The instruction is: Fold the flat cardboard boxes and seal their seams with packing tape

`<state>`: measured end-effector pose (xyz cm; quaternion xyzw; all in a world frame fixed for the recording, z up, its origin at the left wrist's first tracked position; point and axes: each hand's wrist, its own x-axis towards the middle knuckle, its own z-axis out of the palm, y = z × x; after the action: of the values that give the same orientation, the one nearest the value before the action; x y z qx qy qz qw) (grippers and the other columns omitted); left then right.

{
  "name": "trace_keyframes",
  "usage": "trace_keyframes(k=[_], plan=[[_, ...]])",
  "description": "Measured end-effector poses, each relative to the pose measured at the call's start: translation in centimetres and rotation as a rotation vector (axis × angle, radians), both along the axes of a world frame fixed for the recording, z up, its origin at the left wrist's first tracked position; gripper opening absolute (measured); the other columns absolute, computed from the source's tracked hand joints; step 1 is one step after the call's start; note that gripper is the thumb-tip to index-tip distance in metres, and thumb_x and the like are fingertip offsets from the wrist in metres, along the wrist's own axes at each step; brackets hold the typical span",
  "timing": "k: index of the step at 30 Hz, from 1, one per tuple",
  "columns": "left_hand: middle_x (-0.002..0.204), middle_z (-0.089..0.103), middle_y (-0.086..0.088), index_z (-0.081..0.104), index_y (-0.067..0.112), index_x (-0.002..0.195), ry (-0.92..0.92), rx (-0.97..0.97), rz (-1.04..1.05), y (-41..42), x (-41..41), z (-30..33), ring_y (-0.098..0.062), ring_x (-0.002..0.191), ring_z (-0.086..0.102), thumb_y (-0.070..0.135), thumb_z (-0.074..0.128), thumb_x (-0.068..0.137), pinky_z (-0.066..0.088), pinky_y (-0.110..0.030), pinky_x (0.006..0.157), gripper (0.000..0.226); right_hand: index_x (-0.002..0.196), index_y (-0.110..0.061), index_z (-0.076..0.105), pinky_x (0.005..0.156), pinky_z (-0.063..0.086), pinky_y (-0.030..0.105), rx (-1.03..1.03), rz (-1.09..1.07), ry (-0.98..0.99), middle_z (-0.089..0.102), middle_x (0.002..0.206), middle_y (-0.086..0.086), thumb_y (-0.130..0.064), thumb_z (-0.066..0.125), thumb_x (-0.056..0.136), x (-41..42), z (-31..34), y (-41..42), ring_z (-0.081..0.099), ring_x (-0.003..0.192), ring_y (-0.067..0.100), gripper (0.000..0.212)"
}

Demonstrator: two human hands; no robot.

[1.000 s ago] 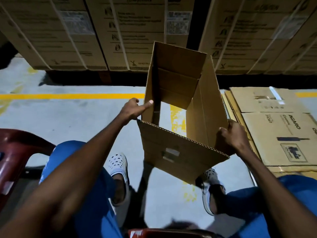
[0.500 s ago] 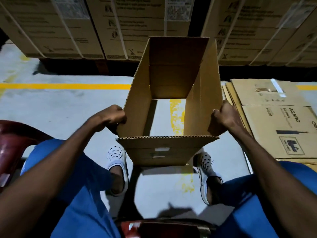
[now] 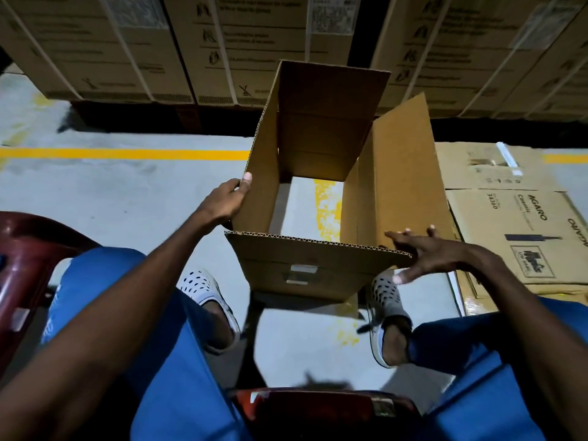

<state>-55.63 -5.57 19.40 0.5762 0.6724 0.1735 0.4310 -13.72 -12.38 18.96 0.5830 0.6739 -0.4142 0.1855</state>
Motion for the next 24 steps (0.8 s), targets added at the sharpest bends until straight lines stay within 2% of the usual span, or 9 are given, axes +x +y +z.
trace_keyframes(k=[2, 5, 7, 9, 11, 14, 18, 21, 24], plan=[[0.135, 0.06, -0.009, 0.051, 0.017, 0.14, -0.011, -0.007, 0.005, 0.1, -0.2, 0.1, -0.033, 0.116, 0.061, 0.083, 0.023, 0.087, 0.056, -0.054, 0.09, 0.089, 0.15, -0.037, 0.039, 0.111, -0.027, 0.05, 0.139, -0.136, 0.167, 0.012, 0.163, -0.001, -0.102, 0.047, 0.048, -0.9, -0.8, -0.2, -0.008, 0.152, 0.016, 0.122], [0.139, 0.057, -0.012, 0.051, 0.012, 0.14, -0.014, 0.012, 0.01, 0.0, -0.2, 0.4, -0.035, 0.125, 0.055, 0.071, 0.024, 0.097, 0.049, -0.052, 0.1, 0.078, 0.096, -0.016, 0.079, 0.12, -0.013, 0.054, 0.402, -0.475, 0.281, 0.051, 0.148, 0.014, -0.095, 0.051, 0.066, -2.0, -3.2, 0.5, 0.031, 0.149, 0.025, 0.089], [0.136, 0.057, -0.012, 0.049, 0.011, 0.139, 0.002, -0.015, -0.011, -0.1, -0.3, 0.7, -0.033, 0.121, 0.056, 0.064, 0.026, 0.101, 0.052, -0.045, 0.091, 0.07, 0.085, -0.001, 0.075, 0.123, -0.003, 0.053, 0.525, -0.596, 0.183, 0.066, 0.128, 0.019, -0.096, 0.043, 0.069, -2.3, -5.0, 1.3, 0.045, 0.141, 0.029, 0.101], [0.124, 0.058, -0.01, 0.044, 0.015, 0.138, 0.02, -0.097, -0.053, -0.3, -0.5, 0.8, -0.029, 0.099, 0.062, 0.056, 0.027, 0.104, 0.056, -0.035, 0.061, 0.055, 0.104, -0.002, 0.074, 0.122, -0.003, 0.053, 0.62, -0.626, 0.027, 0.064, 0.132, 0.017, -0.095, 0.035, 0.075, -3.3, -6.0, 1.9, 0.042, 0.142, 0.027, 0.105], [0.118, 0.058, -0.014, 0.041, 0.016, 0.135, 0.022, -0.193, -0.084, -0.5, -0.9, 1.0, -0.03, 0.09, 0.064, 0.052, 0.029, 0.106, 0.055, -0.032, 0.048, 0.047, 0.109, -0.008, 0.074, 0.122, -0.001, 0.06, 0.698, -0.623, -0.08, 0.068, 0.126, 0.015, -0.097, 0.028, 0.073, -4.6, -6.3, 2.3, 0.049, 0.136, 0.029, 0.106], [0.122, 0.061, -0.017, 0.041, 0.019, 0.138, 0.028, -0.278, -0.071, -0.1, -1.6, 0.9, -0.035, 0.095, 0.067, 0.045, 0.035, 0.107, 0.055, -0.035, 0.055, 0.041, 0.125, -0.009, 0.062, 0.118, -0.002, 0.066, 0.752, -0.609, -0.193, 0.056, 0.14, 0.018, -0.085, 0.043, 0.082, -5.7, -7.5, 2.6, 0.038, 0.142, 0.032, 0.089], [0.121, 0.062, -0.019, 0.042, 0.017, 0.137, 0.059, -0.322, -0.06, 1.1, -1.6, 0.6, -0.035, 0.092, 0.068, 0.032, 0.042, 0.105, 0.054, -0.031, 0.047, 0.035, 0.153, -0.012, 0.023, 0.11, -0.002, 0.076, 0.702, -0.513, -0.333, 0.012, 0.165, 0.019, -0.073, 0.06, 0.082, -6.5, -8.8, 2.6, 0.002, 0.154, 0.038, 0.101], [0.137, 0.054, -0.013, 0.036, 0.018, 0.145, 0.039, -0.299, -0.014, 2.4, -0.7, 0.6, -0.037, 0.107, 0.064, 0.046, 0.048, 0.102, 0.058, -0.038, 0.055, 0.053, 0.149, -0.016, 0.026, 0.105, 0.004, 0.084, 0.63, -0.367, -0.446, 0.007, 0.165, 0.021, -0.063, 0.065, 0.084, -6.7, -9.8, 2.2, -0.001, 0.153, 0.042, 0.089], [0.158, 0.035, -0.009, 0.018, 0.022, 0.157, 0.02, -0.193, -0.022, 4.4, 0.4, 0.5, -0.035, 0.132, 0.049, 0.062, 0.047, 0.096, 0.054, -0.046, 0.081, 0.079, 0.147, -0.018, 0.033, 0.103, 0.004, 0.085, 0.605, -0.363, -0.46, 0.008, 0.165, 0.018, -0.059, 0.066, 0.086, -6.6, -10.5, 2.8, -0.003, 0.153, 0.042, 0.081]])
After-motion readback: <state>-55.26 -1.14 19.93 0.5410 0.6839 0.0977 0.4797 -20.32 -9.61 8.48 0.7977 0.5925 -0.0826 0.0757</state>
